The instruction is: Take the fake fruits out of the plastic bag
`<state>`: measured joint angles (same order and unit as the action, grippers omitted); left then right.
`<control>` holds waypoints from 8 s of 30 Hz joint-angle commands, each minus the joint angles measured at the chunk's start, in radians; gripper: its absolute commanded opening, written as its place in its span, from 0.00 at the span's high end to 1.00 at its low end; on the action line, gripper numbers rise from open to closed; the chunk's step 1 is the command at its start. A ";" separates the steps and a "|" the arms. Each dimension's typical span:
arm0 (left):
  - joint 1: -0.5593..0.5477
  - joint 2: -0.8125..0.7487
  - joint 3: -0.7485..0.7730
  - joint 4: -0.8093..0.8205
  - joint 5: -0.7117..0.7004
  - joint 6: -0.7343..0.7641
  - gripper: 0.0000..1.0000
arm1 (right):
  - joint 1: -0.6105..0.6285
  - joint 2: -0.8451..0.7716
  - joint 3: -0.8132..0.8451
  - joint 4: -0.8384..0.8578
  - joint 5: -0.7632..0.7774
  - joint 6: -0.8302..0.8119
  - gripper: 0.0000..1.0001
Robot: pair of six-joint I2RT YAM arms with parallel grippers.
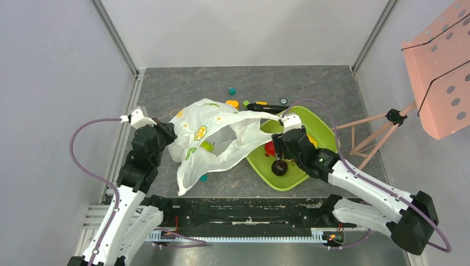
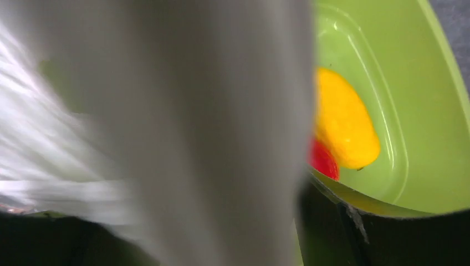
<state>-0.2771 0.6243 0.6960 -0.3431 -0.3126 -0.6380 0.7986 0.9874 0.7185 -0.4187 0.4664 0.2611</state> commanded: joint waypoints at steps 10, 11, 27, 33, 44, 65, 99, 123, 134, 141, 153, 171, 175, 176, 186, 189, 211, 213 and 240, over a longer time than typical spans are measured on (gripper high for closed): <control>0.000 -0.040 0.043 -0.007 -0.062 0.067 0.98 | -0.068 0.092 -0.098 0.078 -0.031 -0.006 0.31; -0.001 -0.048 0.028 0.024 -0.033 0.072 0.98 | -0.068 0.093 -0.099 0.078 -0.031 -0.007 0.26; 0.000 0.039 0.032 0.149 0.185 0.057 0.98 | -0.070 -0.163 -0.081 0.098 -0.074 -0.038 0.02; -0.001 0.076 -0.015 0.163 0.197 0.009 0.98 | -0.064 -0.247 -0.061 0.209 -0.364 -0.097 0.08; 0.000 0.148 -0.029 0.126 0.156 -0.027 0.98 | 0.270 -0.017 0.086 0.386 -0.373 -0.103 0.14; 0.007 0.360 0.078 0.050 -0.011 -0.040 0.95 | 0.311 0.741 0.435 0.707 -0.323 -0.190 0.13; 0.027 0.600 0.017 0.195 0.010 -0.059 0.97 | 0.156 1.170 0.629 0.880 -0.553 -0.183 0.03; 0.030 0.576 -0.001 0.200 0.007 -0.064 0.97 | 0.147 0.721 0.274 0.860 -0.429 -0.215 0.36; 0.031 0.552 -0.008 0.200 0.028 -0.075 0.97 | 0.147 0.484 0.148 0.777 -0.452 -0.218 0.36; 0.032 0.557 -0.001 0.202 0.038 -0.078 0.93 | 0.151 0.627 0.303 0.648 -0.585 -0.349 0.35; 0.085 0.518 0.078 0.146 0.052 -0.098 0.31 | 0.149 0.818 0.444 0.653 -0.472 -0.391 0.37; 0.087 0.439 0.143 0.243 0.199 -0.129 0.62 | 0.094 0.827 0.380 0.771 -0.547 -0.302 0.40; 0.087 0.557 0.090 0.393 0.261 -0.147 0.74 | 0.088 0.830 0.381 0.778 -0.558 -0.294 0.40; 0.087 0.600 0.085 0.428 0.267 -0.148 0.77 | 0.089 0.830 0.380 0.777 -0.560 -0.294 0.40; 0.140 0.909 0.072 0.650 0.286 -0.142 0.81 | 0.080 0.851 0.394 0.769 -0.584 -0.311 0.39; 0.147 0.977 0.092 0.642 0.343 -0.135 0.84 | 0.079 0.869 0.406 0.770 -0.605 -0.315 0.36; 0.142 1.141 -0.029 0.816 0.632 -0.192 0.98 | 0.079 1.035 0.535 0.775 -0.691 -0.298 0.02; 0.139 1.137 -0.037 0.820 0.637 -0.193 0.98 | 0.079 1.056 0.548 0.773 -0.687 -0.294 0.02; 0.139 0.993 -0.101 0.759 0.566 -0.185 0.98 | 0.088 0.706 0.342 0.707 -0.612 -0.271 0.39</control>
<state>-0.1333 1.6772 0.6094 0.4492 0.2855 -0.8154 0.8818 1.8446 1.0893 0.2710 -0.1474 -0.0261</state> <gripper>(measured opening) 0.028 0.695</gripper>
